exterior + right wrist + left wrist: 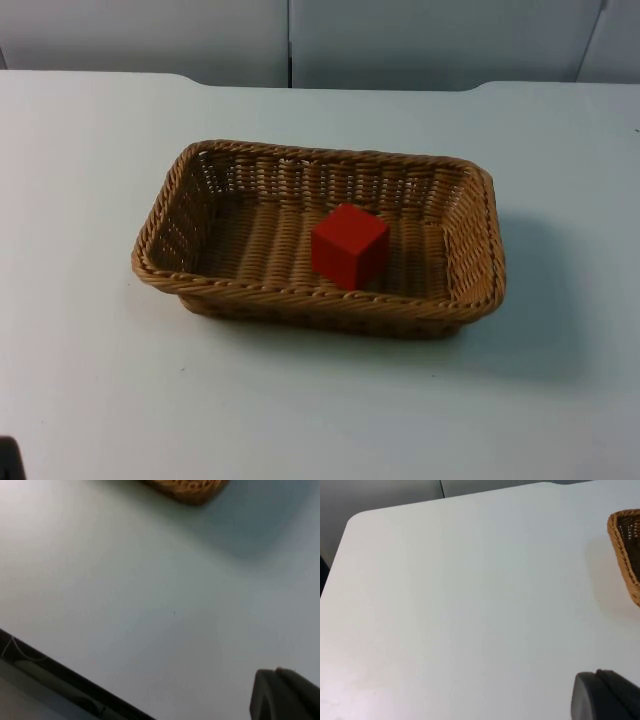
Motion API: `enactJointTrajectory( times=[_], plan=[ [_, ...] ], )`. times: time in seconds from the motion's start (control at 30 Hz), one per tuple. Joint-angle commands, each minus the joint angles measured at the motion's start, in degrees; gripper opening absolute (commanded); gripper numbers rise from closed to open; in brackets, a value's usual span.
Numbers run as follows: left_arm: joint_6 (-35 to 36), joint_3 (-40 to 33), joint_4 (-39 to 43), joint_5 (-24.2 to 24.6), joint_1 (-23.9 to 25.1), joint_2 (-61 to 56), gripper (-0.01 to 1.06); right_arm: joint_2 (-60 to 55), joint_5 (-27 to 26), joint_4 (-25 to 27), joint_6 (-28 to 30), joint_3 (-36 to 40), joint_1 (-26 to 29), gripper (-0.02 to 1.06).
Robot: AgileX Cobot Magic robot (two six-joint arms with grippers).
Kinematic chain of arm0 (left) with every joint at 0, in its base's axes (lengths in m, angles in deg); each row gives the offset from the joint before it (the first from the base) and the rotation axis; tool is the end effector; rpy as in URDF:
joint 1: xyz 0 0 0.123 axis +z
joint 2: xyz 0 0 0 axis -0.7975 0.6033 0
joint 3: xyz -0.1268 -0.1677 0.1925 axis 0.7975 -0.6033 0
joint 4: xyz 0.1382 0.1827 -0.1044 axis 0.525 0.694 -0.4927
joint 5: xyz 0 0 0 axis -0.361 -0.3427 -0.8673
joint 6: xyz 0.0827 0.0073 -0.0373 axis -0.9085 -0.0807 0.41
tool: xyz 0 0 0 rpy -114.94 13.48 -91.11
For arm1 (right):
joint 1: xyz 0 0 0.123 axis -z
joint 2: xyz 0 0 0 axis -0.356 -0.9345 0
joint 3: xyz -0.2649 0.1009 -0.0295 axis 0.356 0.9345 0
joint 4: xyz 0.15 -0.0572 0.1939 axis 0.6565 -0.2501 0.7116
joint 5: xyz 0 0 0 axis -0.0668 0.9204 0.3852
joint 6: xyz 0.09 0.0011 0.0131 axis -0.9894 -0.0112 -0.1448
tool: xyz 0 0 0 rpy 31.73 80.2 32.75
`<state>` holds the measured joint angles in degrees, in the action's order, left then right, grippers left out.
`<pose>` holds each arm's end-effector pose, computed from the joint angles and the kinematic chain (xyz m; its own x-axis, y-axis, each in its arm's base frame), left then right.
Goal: Pick up the basket with the left hand and place the cube into the basket with the right hand.
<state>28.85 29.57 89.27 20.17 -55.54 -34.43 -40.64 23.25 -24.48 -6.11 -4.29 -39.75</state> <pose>-0.0078 0.0059 0.2799 -0.4724 0.1223 -0.8729 0.0402 0.9923 0.1173 0.0537 0.0316 0.2721 -0.7177 -0.3884 -0.5780 -0.4972 0.8670 0.0348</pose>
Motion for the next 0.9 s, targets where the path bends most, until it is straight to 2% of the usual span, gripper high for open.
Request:
enactJointTrajectory(
  times=[0.0, 0.47, 0.6, 0.7, 0.87],
  plan=[
    [0.93, -0.49, -0.33, -1.39, -0.32, -0.26, 0.0, 0.51, 0.63, 0.25, 0.59, 0.16, -0.24, 0.0],
    [1.19, -0.49, -0.18, -1.39, -0.32, -0.26, 0.0, 1.64, -0.31, 0.59, 0.14, 0.16, 0.03, 0.0],
    [1.19, -0.49, -0.18, -1.39, -0.32, -0.26, 0.0, 3.85, -0.61, 2.42, 0.14, 0.16, 3.74, 0.0],
    [1.19, -0.49, -0.18, -1.39, -0.32, -0.26, 0.0, 10.43, -2.33, 3.22, 0.14, 0.16, 10.02, 0.0],
    [1.19, -0.49, -0.18, -1.39, -0.32, -0.26, 0.0, 20.15, -4.82, 3.35, 0.14, 0.16, 16.6, 0.0]
  ],
)
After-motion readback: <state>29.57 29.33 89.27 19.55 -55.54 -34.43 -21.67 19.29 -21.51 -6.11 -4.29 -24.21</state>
